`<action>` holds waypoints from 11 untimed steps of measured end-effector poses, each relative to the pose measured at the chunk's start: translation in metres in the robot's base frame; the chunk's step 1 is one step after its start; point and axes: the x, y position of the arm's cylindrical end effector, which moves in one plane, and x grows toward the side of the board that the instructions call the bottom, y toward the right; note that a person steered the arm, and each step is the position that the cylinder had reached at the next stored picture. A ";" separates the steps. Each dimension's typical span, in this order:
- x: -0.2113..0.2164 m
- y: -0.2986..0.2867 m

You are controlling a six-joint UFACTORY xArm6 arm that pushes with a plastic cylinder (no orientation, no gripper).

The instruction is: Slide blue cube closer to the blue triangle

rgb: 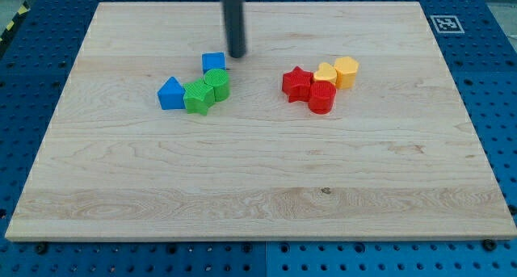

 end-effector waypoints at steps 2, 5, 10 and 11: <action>0.016 -0.005; 0.016 -0.055; 0.027 -0.087; 0.025 -0.095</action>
